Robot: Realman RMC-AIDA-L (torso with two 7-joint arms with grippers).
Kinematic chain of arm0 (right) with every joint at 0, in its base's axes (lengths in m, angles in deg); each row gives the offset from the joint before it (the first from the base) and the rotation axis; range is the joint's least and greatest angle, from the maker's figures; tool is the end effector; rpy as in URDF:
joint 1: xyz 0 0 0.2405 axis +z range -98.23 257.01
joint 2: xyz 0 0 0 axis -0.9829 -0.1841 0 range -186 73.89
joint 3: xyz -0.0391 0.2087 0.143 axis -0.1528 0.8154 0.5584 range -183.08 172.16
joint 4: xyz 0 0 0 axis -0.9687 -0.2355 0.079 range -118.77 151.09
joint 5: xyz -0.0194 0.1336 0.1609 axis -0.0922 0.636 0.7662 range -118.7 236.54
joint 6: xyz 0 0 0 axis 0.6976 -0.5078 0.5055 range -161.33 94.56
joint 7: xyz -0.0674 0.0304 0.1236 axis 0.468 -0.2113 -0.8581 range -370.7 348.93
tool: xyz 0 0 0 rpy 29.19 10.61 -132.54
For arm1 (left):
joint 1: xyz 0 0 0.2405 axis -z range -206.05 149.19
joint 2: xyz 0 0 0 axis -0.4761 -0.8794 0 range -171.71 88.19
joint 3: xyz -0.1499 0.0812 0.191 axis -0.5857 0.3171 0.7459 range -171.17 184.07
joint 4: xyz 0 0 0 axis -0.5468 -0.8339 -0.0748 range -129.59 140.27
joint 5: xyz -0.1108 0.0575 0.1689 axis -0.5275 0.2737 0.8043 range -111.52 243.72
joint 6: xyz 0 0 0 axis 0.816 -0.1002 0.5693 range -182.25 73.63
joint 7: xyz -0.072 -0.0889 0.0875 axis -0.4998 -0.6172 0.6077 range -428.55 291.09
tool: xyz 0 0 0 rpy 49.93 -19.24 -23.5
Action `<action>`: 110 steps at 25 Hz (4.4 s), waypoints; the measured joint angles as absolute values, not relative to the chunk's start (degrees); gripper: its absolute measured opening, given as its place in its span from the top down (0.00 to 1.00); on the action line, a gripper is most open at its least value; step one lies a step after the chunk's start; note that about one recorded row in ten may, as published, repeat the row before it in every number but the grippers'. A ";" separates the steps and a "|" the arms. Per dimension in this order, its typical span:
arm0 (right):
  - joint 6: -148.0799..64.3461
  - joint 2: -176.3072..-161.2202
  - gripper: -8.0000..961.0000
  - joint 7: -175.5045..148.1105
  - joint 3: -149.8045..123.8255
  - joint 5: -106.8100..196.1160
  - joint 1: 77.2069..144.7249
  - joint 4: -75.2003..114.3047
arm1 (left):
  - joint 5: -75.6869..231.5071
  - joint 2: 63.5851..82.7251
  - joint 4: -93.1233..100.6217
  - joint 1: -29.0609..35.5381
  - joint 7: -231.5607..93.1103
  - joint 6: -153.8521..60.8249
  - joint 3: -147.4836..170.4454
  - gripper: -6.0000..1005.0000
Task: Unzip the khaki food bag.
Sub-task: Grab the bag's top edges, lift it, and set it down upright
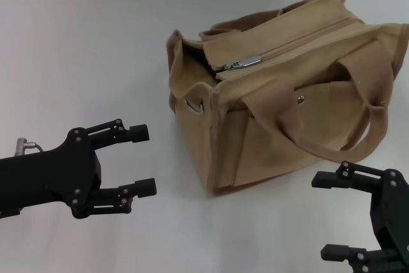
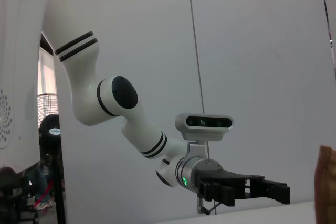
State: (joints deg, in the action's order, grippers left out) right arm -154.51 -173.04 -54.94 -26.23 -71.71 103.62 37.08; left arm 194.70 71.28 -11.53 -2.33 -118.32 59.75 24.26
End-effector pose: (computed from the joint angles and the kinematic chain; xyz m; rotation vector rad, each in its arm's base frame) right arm 0.2782 0.2108 0.0021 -2.8424 0.1388 1.2780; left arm -0.2899 0.2392 0.0151 -2.7671 -0.3102 -1.1688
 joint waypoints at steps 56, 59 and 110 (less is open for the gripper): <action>-142.86 -174.88 0.12 -55.79 6.67 -63.24 98.12 30.92 | 189.80 77.22 2.98 1.95 -107.99 37.21 16.74 0.78; -142.57 -175.00 0.12 -55.79 6.67 -63.24 98.12 30.92 | 189.75 76.90 1.86 1.85 -107.95 37.81 14.99 0.89; -123.32 -175.94 0.25 2.08 4.92 -66.28 98.00 -0.32 | 183.62 77.42 14.31 2.38 -80.53 40.37 20.09 0.94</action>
